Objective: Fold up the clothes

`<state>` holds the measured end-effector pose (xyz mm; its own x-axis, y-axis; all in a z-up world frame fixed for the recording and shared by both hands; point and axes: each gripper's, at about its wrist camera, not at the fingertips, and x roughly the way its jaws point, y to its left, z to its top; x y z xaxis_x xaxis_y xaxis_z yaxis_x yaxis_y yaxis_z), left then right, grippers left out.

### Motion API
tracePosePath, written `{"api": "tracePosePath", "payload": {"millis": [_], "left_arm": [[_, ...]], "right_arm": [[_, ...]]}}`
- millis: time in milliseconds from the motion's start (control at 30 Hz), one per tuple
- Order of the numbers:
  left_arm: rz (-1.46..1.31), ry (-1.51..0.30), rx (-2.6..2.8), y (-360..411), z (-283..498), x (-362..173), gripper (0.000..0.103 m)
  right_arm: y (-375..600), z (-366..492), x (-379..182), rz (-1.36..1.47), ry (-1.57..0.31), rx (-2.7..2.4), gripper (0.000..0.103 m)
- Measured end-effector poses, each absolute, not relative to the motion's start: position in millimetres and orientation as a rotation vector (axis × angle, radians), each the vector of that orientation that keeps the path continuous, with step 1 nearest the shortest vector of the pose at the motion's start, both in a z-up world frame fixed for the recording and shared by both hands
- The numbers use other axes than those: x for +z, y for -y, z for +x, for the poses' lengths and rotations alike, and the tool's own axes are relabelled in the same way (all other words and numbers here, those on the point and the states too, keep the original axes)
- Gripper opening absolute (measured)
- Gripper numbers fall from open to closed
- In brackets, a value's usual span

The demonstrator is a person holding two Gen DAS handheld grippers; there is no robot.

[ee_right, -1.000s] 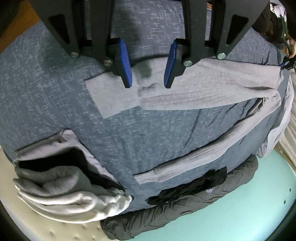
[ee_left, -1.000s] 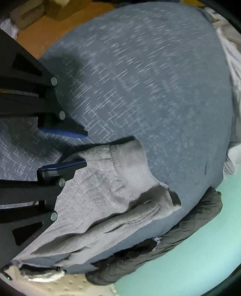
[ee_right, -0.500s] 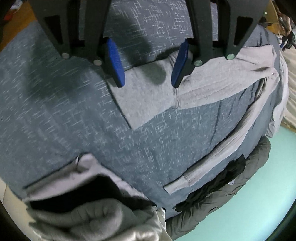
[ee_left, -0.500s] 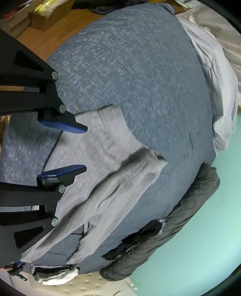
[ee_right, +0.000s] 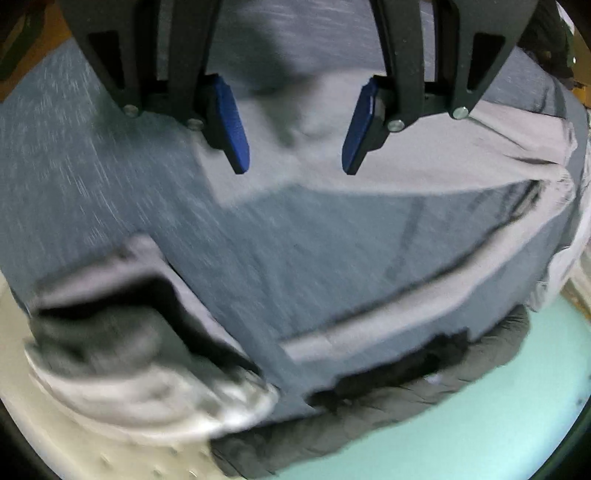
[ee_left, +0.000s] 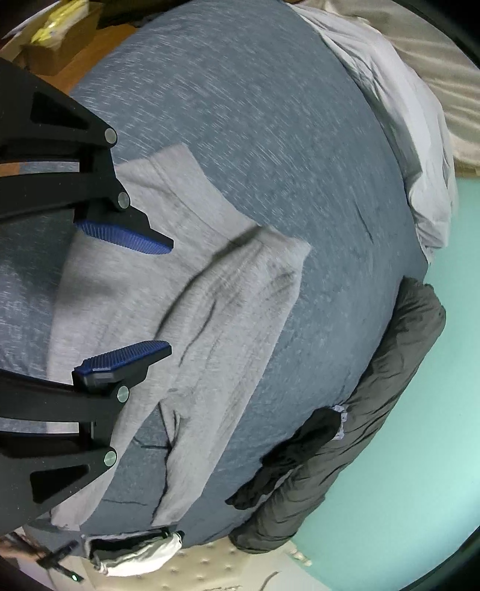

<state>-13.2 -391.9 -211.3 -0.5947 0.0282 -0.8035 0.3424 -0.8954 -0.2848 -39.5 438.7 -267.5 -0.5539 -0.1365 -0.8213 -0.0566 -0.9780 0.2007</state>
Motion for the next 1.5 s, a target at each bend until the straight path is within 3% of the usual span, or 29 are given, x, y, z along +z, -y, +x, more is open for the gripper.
{"api": "tracePosePath", "payload": {"millis": [233, 767, 833, 1267, 1300, 1333, 1433, 1500], "left_arm": [[1.354, -0.602, -2.574, 412, -71, -230, 0.053], [1.393, -0.589, -2.500, 494, -188, -272, 0.060], [1.403, -0.588, -2.507, 496, -198, -274, 0.060], [1.579, -0.595, -2.497, 483, -240, -305, 0.058], [1.581, -0.583, -2.499, 482, -241, -306, 0.045], [1.585, -0.575, -2.503, 481, -241, -307, 0.030], [1.590, -0.548, -2.519, 476, -241, -308, 0.019], [1.569, -0.530, -2.541, 473, -240, -304, 0.017]], "right_arm": [[-333, -87, -256, 1.340, 0.305, -2.519, 0.053], [-100, -241, -294, 1.334, 0.165, -2.216, 0.055], [-77, -257, -298, 1.335, 0.131, -2.197, 0.062], [23, -300, -350, 1.491, -0.168, -2.111, 0.061], [25, -299, -352, 1.485, -0.193, -2.118, 0.059], [27, -298, -354, 1.478, -0.217, -2.125, 0.048], [30, -295, -357, 1.461, -0.267, -2.153, 0.006], [31, -291, -357, 1.443, -0.292, -2.167, 0.001]]}}
